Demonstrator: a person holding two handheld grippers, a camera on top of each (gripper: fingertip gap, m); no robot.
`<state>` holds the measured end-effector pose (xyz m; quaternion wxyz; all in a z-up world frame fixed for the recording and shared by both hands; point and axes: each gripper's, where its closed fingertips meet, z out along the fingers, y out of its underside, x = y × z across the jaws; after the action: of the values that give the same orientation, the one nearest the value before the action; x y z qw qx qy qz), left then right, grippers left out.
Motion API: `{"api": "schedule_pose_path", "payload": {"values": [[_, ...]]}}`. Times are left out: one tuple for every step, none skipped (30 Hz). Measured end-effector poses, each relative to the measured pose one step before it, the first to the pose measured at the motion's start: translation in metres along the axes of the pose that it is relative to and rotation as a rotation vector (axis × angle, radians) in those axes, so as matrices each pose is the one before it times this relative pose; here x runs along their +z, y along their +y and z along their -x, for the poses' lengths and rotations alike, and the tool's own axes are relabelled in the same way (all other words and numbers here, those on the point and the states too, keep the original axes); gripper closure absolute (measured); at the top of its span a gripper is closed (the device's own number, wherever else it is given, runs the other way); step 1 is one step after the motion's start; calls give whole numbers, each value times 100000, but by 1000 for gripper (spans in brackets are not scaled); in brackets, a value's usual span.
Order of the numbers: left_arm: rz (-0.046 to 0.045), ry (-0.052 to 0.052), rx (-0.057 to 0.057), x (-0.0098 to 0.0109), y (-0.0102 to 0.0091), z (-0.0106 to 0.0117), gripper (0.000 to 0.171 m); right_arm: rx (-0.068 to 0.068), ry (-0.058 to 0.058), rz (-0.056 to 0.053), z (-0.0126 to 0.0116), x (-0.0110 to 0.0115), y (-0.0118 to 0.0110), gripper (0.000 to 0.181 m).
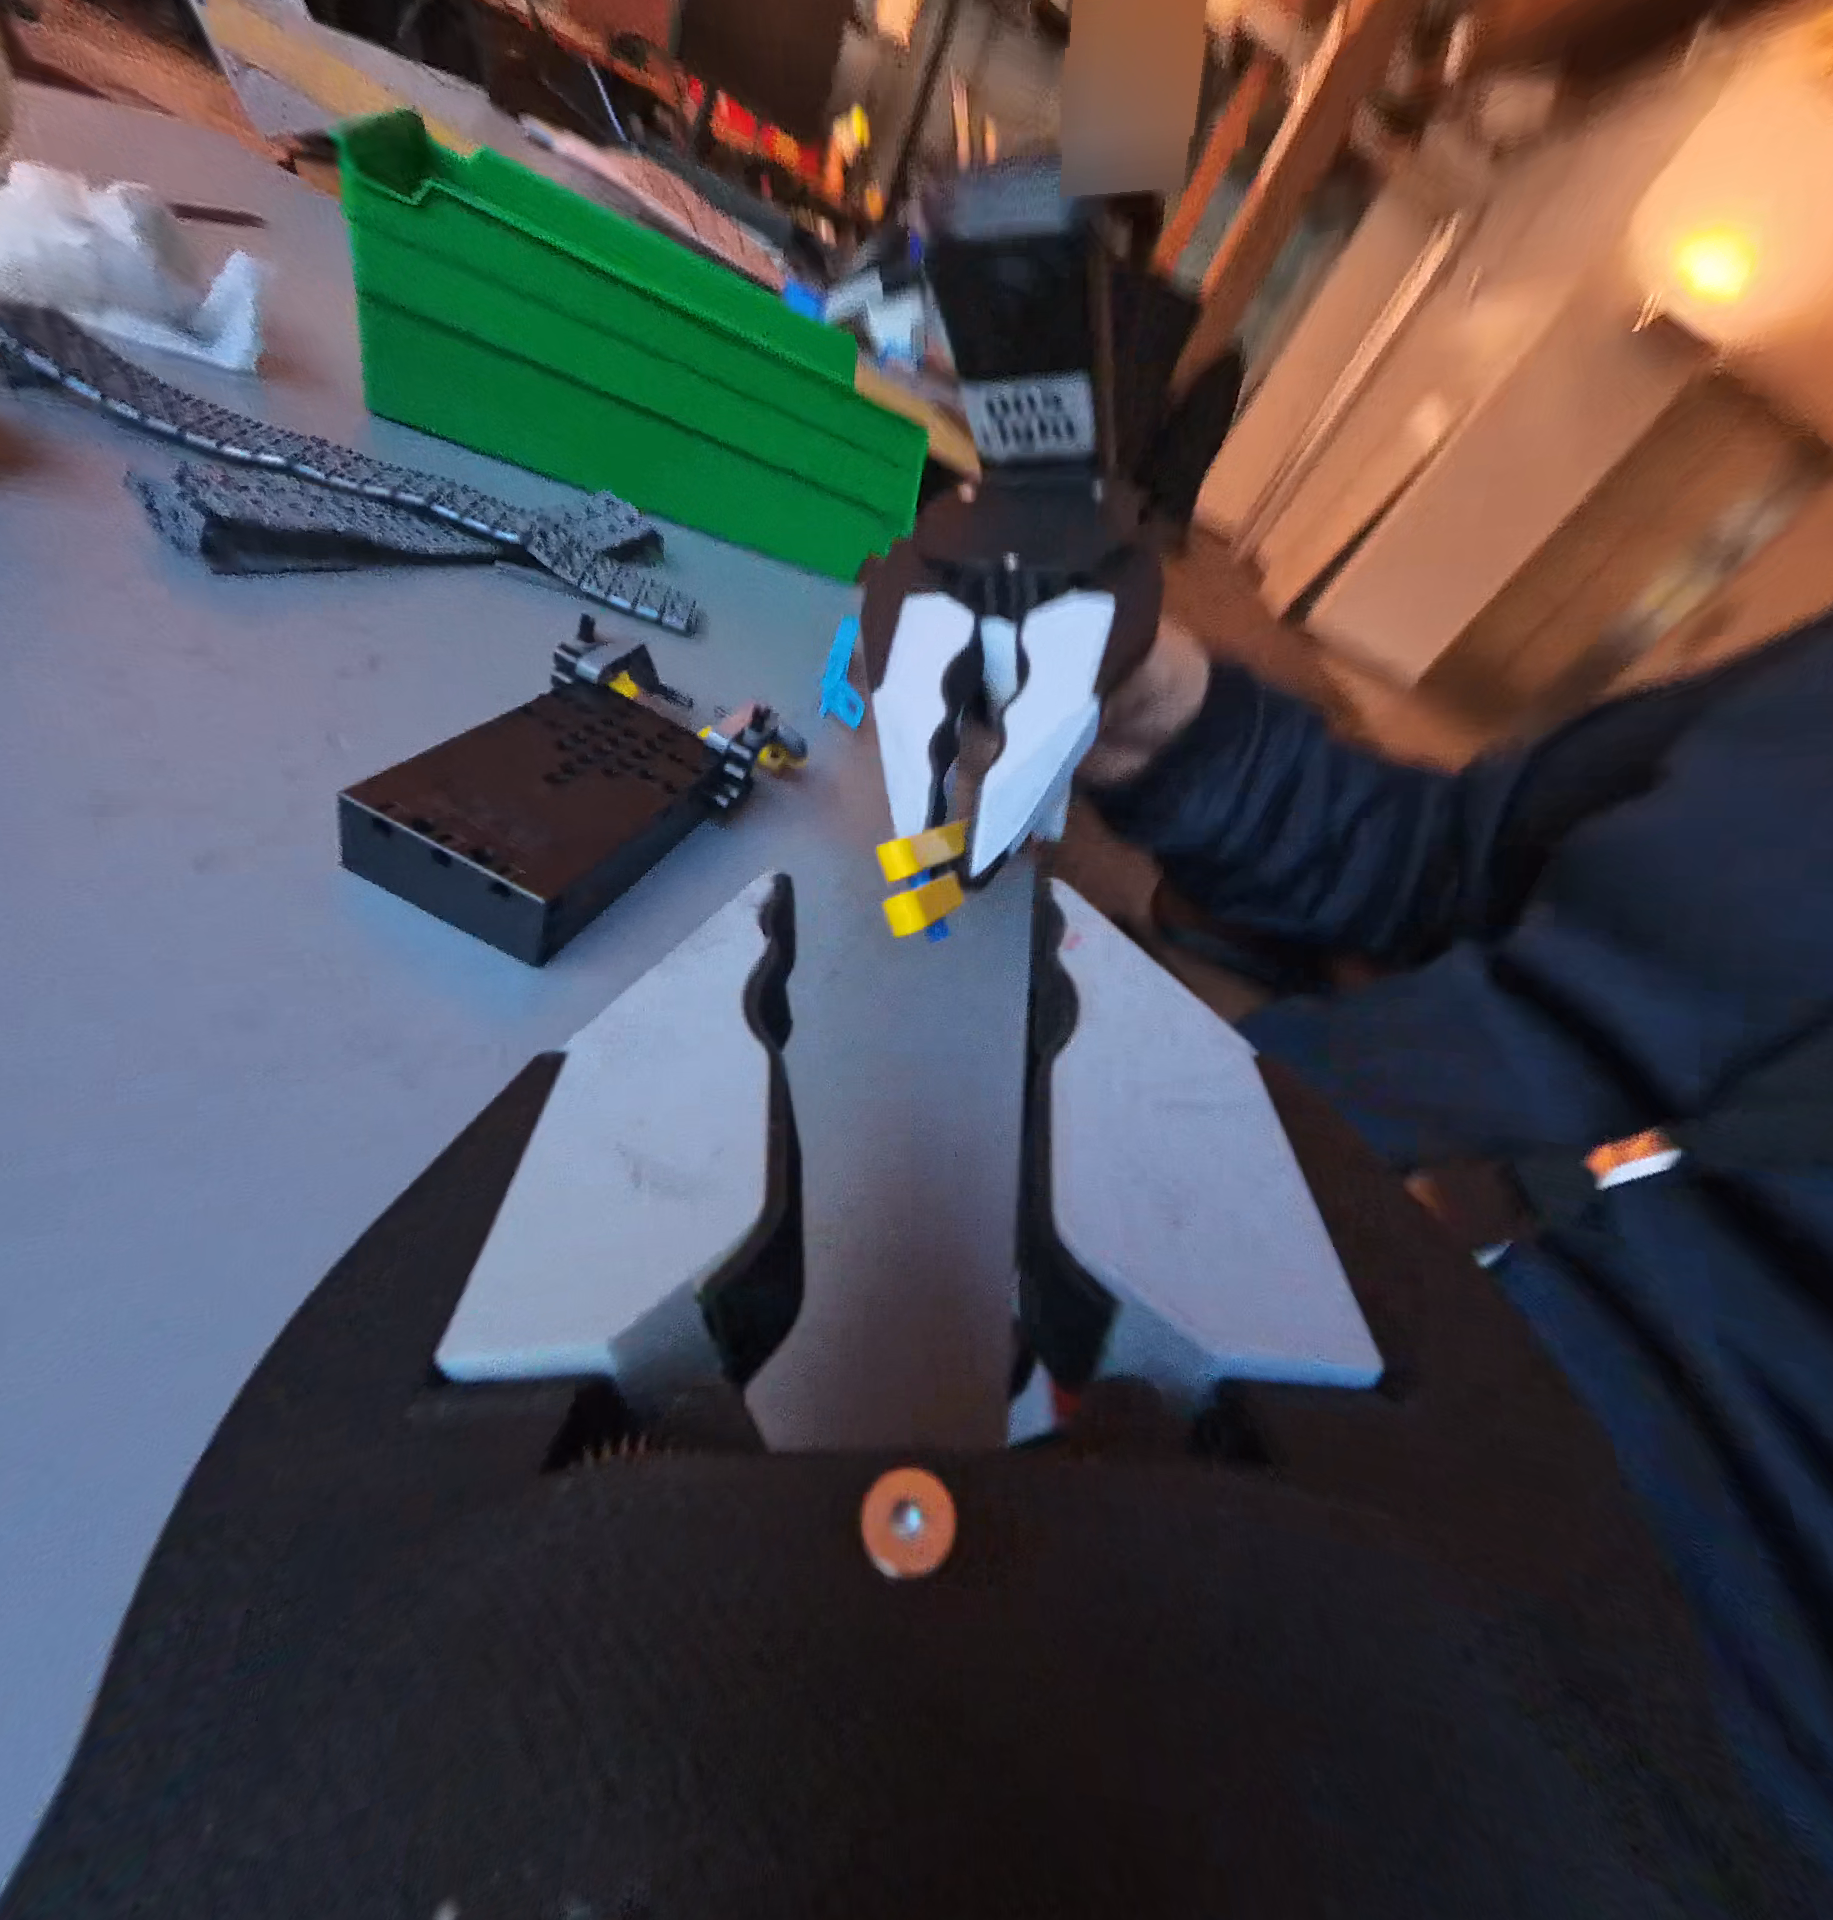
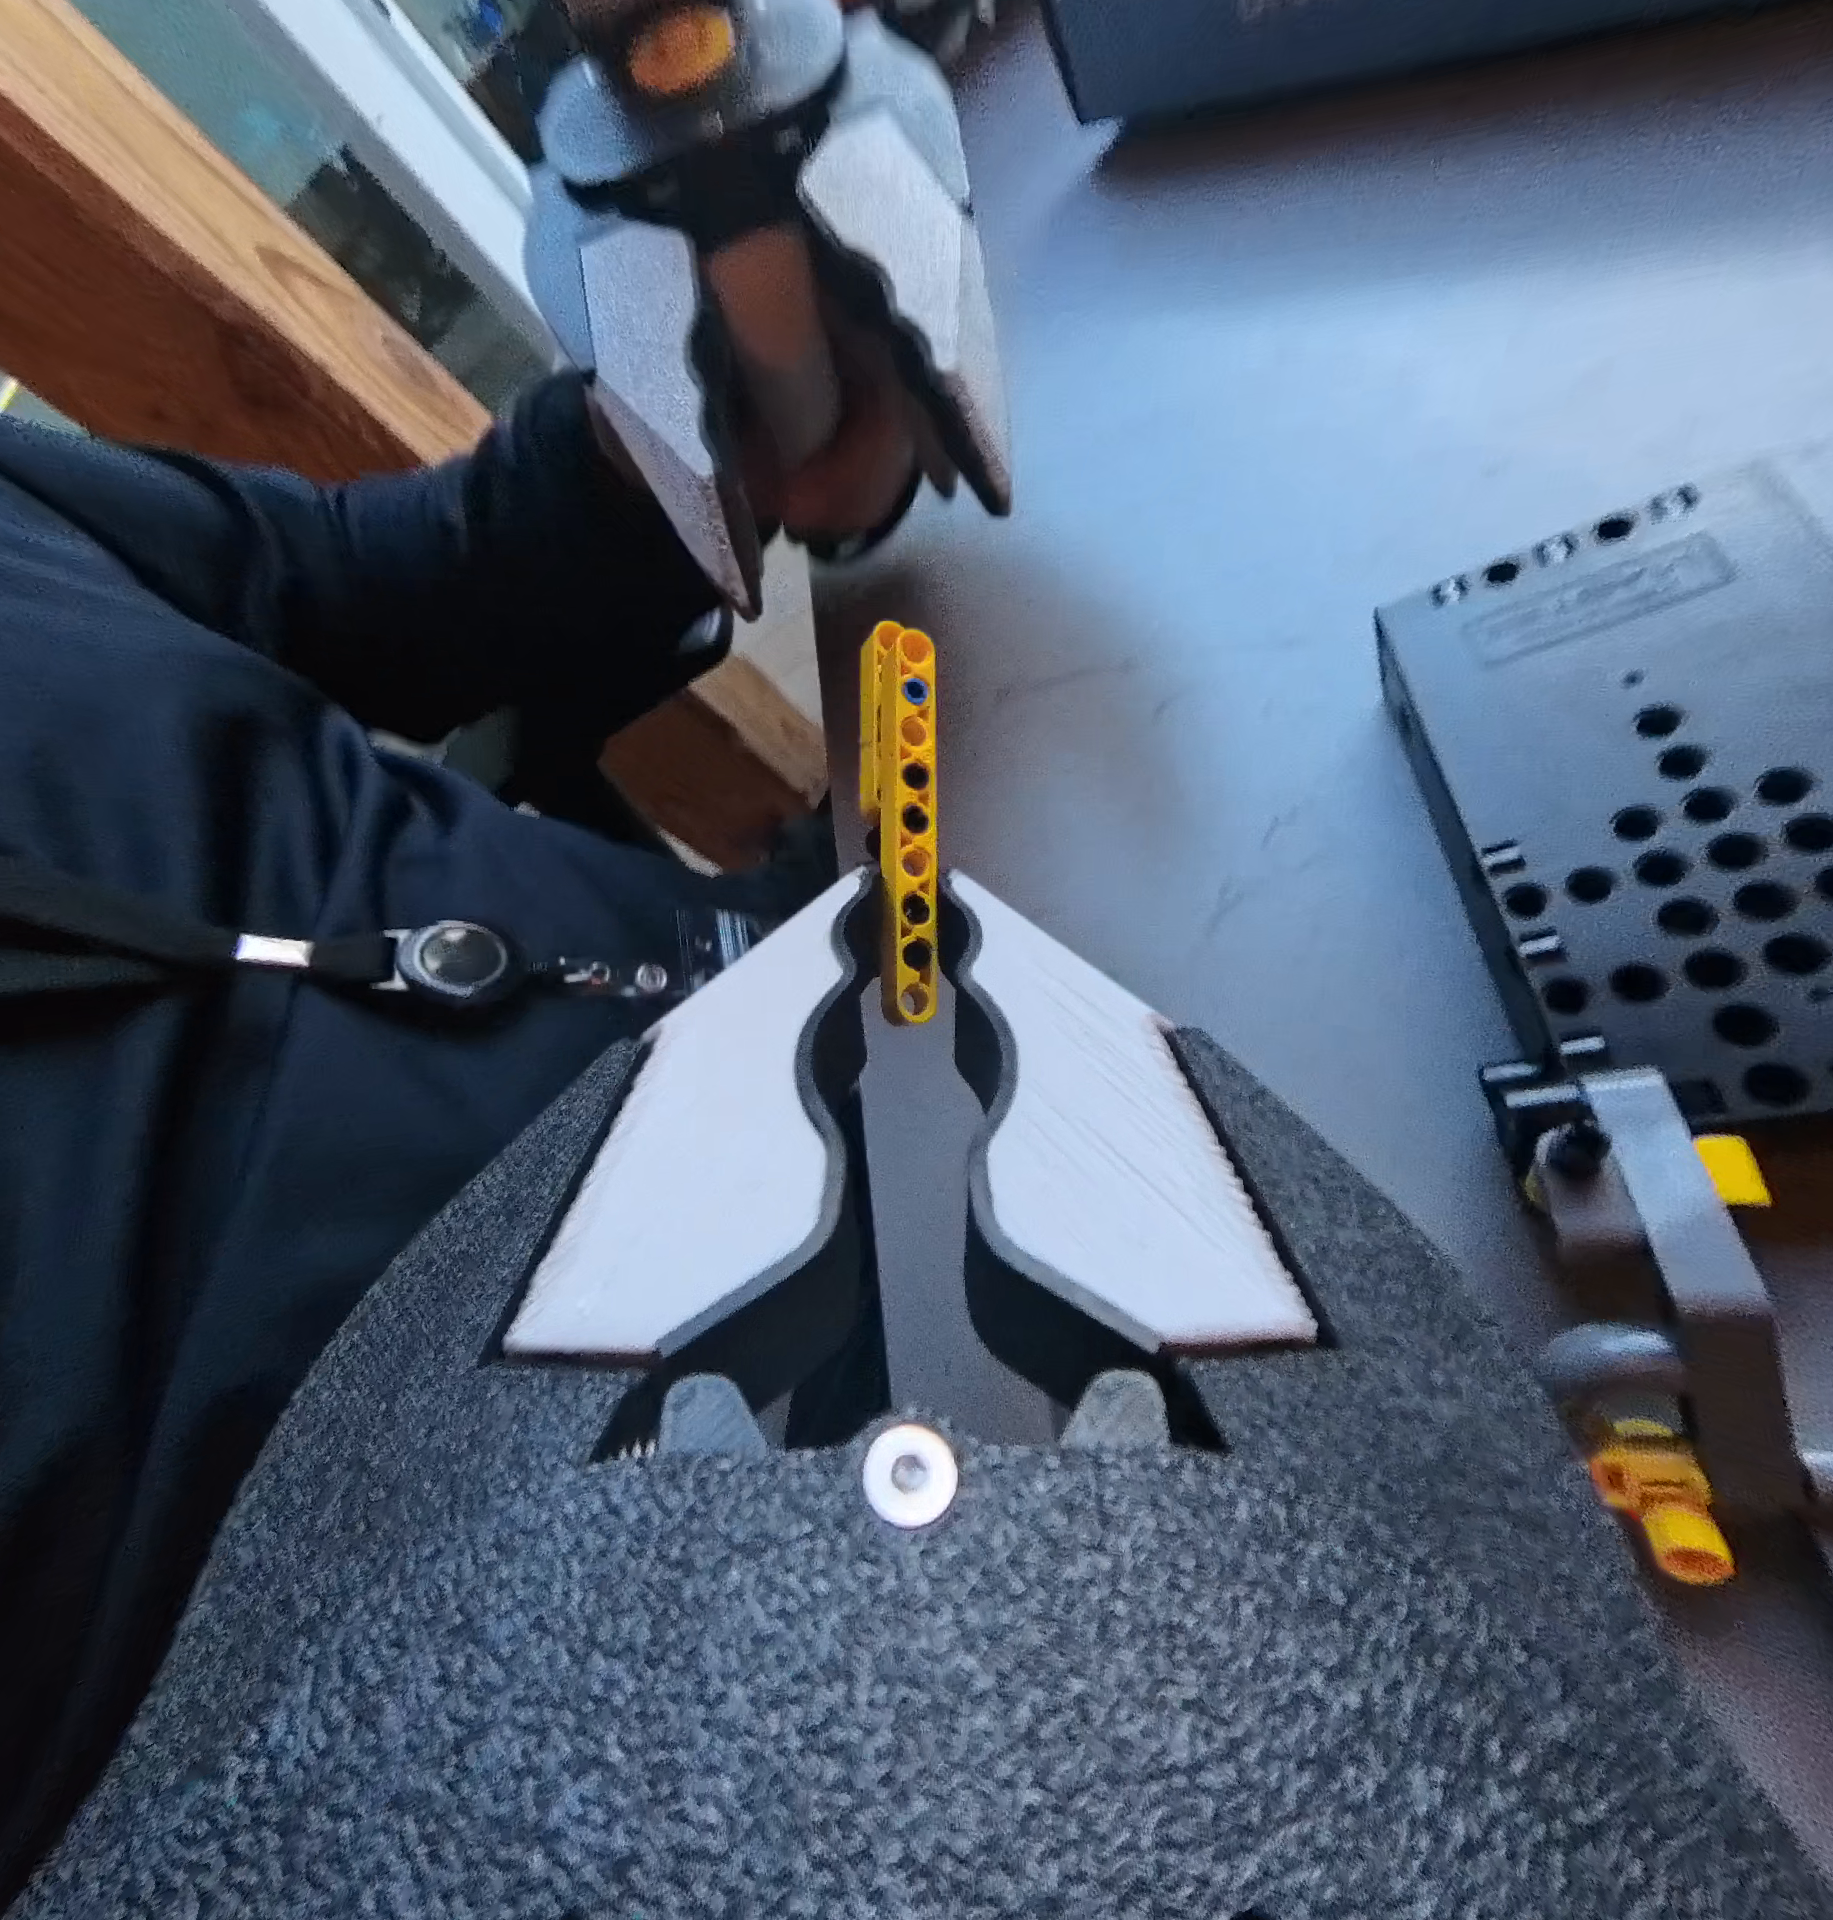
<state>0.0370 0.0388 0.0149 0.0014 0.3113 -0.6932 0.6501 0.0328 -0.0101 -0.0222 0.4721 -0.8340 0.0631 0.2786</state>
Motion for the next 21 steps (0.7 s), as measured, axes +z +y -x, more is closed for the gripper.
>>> {"api": "schedule_pose_path", "payload": {"values": [[6777,-873,6766,-18,565,-3,127,1846,-838,3571,-143,-29,588,174],[7798,-352,4536,154,732,58,125,2652,-398,3894,-265,31,590,174],[7525,-1183,4249,277,687,138,125,3154,0,3032,-342,73,430,174],[5991,-332,5746,390,614,-208,131,3644,-136,1390,-338,101,199,174],[3677,467,6908,510,432,-524,138,4488,-2034,1047,-72,177,162,174],[2204,-883,6643,610,264,-459,145,4089,-3596,1111,183,229,199,174],[3273,-1876,6151,746,516,-323,150,2316,-2326,317,92,246,117,175],[6577,-4564,4657,812,944,255,152,1223,-59,224,-170,212,144,175],[7495,-3911,3296,821,992,252,151,919,908,1463,-294,184,345,175],[5215,-803,3256,757,663,-200,148,698,870,1347,-293,146,342,176],[2992,-954,2528,605,328,-154,147,1086,198,-422,-224,28,87,176],[1199,-711,2108,407,50,-173,150,1123,-45,-1472,-183,-51,-74,176],[-224,-557,1866,87,-177,-114,153,5,493,-1036,-175,-70,-13,175],[427,-1917,1147,75,-9,219,153,-1304,680,-287,-21,-27,76,175],[72,-188,-325,44,-9,100,153,-1519,870,32,49,9,103,175],[49,913,-1730,36,-4,6,153,-1085,1603,-256,-57,-20,13,175],[171,1054,-2113,18,25,-2,153,-631,1982,-1158,-169,-74,-114,176],[235,33,-1948,-15,40,89,153,117,1434,-1529,-171,-132,-163,176],[243,-1641,-1629,-52,73,278,152,637,935,-1377,-174,-143,-128,176],[-316,-852,-794,-115,8,89,149,271,945,-1161,-167,-130,-100,176],[-1157,231,-286,-178,-101,-125,149,-252,1018,-214,-117,-40,30,175]]}}
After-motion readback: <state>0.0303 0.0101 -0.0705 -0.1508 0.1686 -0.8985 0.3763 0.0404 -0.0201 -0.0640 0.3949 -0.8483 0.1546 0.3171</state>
